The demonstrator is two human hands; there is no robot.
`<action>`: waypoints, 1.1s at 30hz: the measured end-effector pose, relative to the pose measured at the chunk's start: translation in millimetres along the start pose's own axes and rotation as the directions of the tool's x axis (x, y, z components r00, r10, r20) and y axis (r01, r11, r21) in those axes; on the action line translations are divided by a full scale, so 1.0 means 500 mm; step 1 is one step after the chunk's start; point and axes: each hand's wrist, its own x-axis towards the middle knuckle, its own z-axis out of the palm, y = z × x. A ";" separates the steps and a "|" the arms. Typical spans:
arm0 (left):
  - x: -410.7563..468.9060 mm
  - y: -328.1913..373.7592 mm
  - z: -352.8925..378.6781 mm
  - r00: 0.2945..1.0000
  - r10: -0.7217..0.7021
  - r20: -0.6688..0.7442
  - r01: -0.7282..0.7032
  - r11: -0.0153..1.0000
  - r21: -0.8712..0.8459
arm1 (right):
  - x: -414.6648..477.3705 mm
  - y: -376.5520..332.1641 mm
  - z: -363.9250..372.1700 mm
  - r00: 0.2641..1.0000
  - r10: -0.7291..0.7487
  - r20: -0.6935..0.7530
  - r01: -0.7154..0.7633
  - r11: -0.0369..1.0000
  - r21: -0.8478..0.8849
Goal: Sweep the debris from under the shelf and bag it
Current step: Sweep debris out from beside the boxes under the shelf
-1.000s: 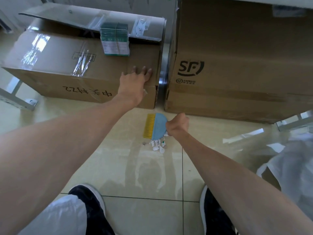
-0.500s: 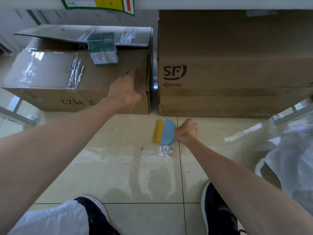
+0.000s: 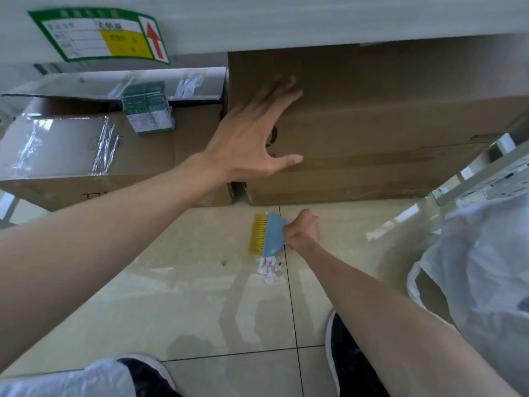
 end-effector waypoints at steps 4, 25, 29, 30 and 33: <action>0.066 0.023 0.016 0.995 0.015 0.094 -0.023 0.996 0.084 | 0.006 0.012 -0.009 1.000 0.023 0.000 -0.023 1.000 0.008; 0.195 0.047 0.064 0.980 0.061 0.189 -0.074 0.995 0.067 | 0.039 0.056 -0.045 0.998 0.061 -0.015 -0.062 0.998 -0.018; 0.195 0.044 0.065 0.982 0.053 0.180 -0.065 0.996 0.064 | 0.045 0.071 -0.056 0.996 0.082 -0.025 -0.082 0.997 -0.014; 0.196 0.044 0.066 0.982 0.055 0.180 -0.066 0.996 0.059 | 0.047 0.072 -0.062 0.996 0.083 -0.029 -0.084 0.996 -0.014; 0.197 0.042 0.068 0.982 0.056 0.181 -0.066 0.997 0.051 | 0.051 0.078 -0.081 0.996 0.074 -0.040 -0.076 0.997 -0.034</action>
